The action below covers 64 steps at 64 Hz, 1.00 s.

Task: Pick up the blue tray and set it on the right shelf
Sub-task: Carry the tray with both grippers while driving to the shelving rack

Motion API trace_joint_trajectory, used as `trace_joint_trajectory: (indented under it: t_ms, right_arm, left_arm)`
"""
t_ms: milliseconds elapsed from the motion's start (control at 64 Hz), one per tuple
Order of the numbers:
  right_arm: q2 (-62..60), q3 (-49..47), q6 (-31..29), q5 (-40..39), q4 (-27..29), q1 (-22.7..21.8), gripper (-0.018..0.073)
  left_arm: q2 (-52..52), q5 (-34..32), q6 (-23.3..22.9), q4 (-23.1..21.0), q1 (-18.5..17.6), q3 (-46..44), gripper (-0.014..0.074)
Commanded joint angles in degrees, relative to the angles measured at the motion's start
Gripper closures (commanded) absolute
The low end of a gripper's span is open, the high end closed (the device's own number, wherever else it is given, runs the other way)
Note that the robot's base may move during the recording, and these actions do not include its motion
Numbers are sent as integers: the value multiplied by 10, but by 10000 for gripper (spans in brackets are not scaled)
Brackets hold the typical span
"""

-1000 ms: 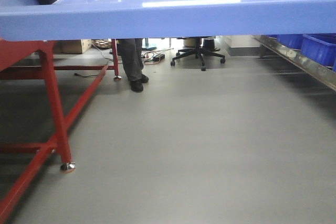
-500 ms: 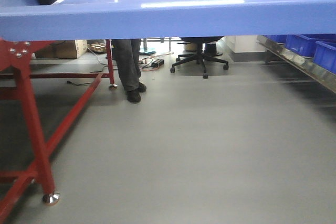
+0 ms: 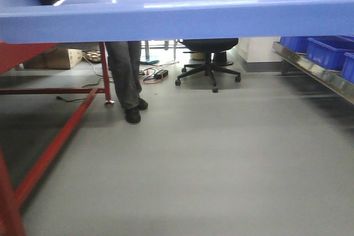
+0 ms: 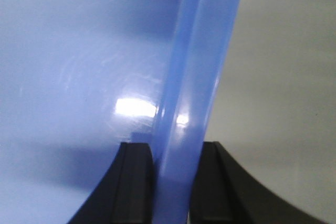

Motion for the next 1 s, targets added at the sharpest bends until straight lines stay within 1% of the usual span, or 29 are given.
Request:
trace_joint_trajectory:
  t_ms: [0, 984]
  right_arm:
    - [-16, -18, -14, -46, 5, 5, 502]
    - [-16, -18, -14, -46, 5, 5, 502]
  left_arm:
    - [-19, 56, 15, -17, -9, -13, 645]
    - [-19, 56, 15, -29, -9, -13, 645]
